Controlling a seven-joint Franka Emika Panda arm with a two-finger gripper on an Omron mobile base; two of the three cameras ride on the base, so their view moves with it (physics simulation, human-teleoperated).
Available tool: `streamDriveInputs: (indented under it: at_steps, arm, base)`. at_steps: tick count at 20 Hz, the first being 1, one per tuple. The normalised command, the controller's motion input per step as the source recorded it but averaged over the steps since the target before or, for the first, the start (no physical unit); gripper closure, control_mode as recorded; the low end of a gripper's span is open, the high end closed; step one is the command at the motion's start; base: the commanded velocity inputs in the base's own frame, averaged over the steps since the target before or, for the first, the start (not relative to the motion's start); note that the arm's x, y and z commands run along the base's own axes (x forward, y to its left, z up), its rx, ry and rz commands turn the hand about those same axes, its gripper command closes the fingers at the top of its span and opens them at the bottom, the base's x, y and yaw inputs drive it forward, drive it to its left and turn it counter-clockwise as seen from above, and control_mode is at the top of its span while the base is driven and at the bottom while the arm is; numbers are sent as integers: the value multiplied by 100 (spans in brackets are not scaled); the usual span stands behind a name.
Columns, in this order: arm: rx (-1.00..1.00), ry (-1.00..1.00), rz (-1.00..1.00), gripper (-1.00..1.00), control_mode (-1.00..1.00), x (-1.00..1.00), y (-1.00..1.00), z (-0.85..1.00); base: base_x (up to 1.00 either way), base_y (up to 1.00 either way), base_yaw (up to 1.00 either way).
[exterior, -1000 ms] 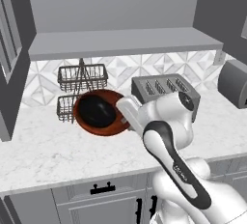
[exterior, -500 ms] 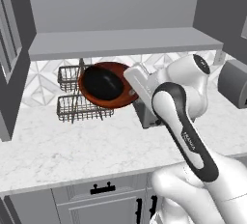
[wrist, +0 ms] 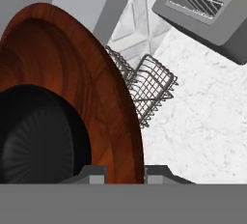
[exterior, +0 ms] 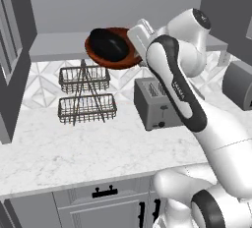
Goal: Pick up the bowls on the counter and stack them on top of one another in the open cabinet. Place the smaller bowl on top of the larger bowl.
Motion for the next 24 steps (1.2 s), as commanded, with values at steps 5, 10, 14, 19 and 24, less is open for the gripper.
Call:
streamDriveInputs:
  at_steps: [5,10,14,19,24]
  arm:
    - [0,1,-19,100,-100,100,0,30]
    - [0,6,-10,100,-100,100,-4,-4]
    - [0,0,-5,100,-100,93,-12,-13]
    - [0,0,-2,100,-100,80,-2,-41]
    - [0,-4,-4,-100,-100,58,0,-23]
  base:
    - [0,0,0]
    - [0,0,0]
    - [0,0,0]
    - [0,0,0]
    - [0,0,0]
